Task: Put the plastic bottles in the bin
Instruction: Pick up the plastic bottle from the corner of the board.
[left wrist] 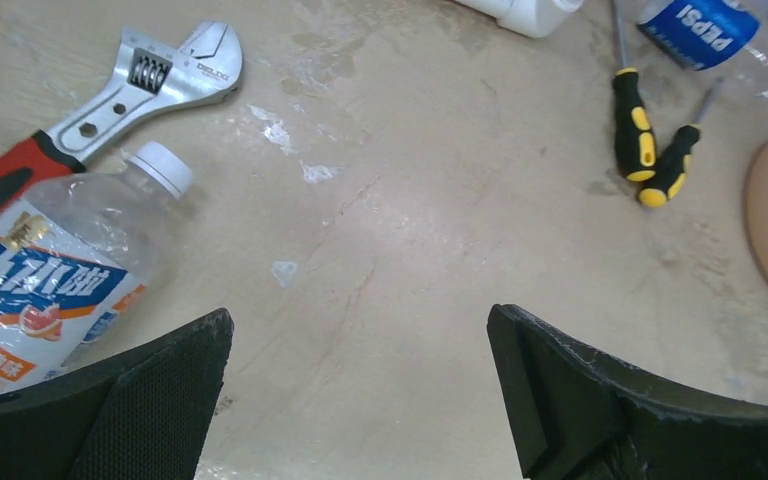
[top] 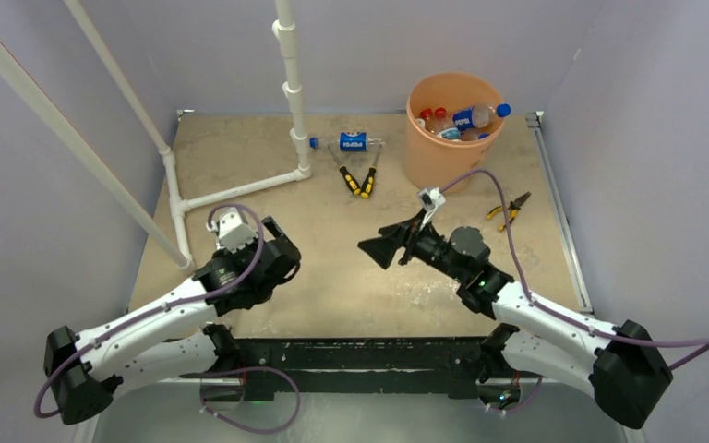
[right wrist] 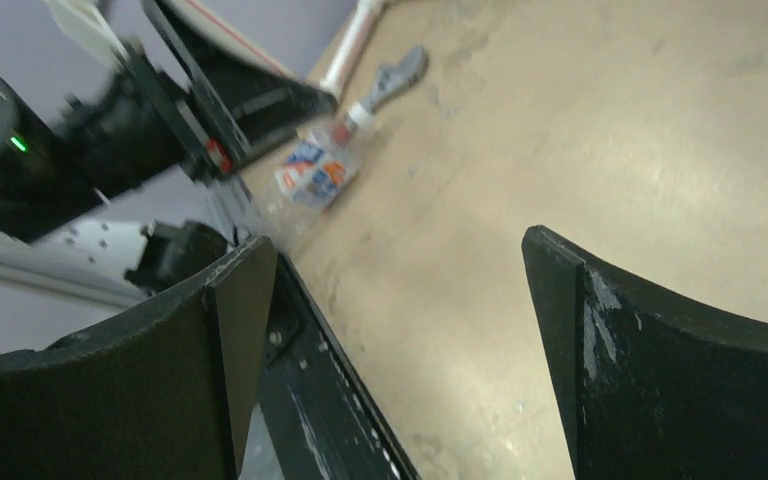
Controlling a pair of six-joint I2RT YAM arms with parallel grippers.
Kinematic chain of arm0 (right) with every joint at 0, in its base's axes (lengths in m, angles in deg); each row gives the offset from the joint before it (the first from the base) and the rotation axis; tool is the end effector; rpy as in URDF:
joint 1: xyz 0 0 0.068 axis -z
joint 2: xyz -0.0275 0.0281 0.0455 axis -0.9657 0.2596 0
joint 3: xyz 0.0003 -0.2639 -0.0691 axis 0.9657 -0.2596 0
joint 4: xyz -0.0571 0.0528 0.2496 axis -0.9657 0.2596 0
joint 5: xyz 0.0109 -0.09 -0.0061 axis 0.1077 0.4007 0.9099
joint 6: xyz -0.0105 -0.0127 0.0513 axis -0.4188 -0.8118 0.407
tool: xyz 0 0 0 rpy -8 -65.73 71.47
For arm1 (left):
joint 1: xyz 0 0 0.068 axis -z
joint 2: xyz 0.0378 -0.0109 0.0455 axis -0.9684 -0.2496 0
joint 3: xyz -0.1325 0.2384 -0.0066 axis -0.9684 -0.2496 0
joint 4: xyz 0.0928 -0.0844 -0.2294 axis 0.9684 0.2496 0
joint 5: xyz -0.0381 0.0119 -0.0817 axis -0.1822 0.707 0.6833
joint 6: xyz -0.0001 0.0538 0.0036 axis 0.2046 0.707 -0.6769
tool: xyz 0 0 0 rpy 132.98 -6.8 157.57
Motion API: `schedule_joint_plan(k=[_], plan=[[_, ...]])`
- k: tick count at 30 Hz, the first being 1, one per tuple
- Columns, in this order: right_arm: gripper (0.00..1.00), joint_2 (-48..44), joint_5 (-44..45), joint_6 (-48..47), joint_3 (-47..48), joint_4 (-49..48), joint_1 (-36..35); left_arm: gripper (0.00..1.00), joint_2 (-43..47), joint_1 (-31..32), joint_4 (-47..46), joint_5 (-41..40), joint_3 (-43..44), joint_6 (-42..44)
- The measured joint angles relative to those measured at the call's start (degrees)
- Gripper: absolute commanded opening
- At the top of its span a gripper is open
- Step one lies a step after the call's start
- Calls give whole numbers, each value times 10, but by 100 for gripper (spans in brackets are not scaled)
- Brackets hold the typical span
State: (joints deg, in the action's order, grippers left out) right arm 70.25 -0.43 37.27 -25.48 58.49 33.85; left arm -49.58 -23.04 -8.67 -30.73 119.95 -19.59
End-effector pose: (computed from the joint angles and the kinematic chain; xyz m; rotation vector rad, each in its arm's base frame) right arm 0.1629 0.1516 0.2714 -0.2508 1.6631 1.1969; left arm 0.1145 -0.1028 0.2545 -0.7871 1.9346 -0.1851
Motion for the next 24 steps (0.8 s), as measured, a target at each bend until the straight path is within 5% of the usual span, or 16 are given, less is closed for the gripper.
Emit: schedule_joint_plan(k=[13,24], plan=[[94,-30,0,4,-169,-61,-23,99,-202,-23,158,-13,151,61],[91,-29,-7,17,-212,-105,-23,99,-191,-204,168,85,117,122]])
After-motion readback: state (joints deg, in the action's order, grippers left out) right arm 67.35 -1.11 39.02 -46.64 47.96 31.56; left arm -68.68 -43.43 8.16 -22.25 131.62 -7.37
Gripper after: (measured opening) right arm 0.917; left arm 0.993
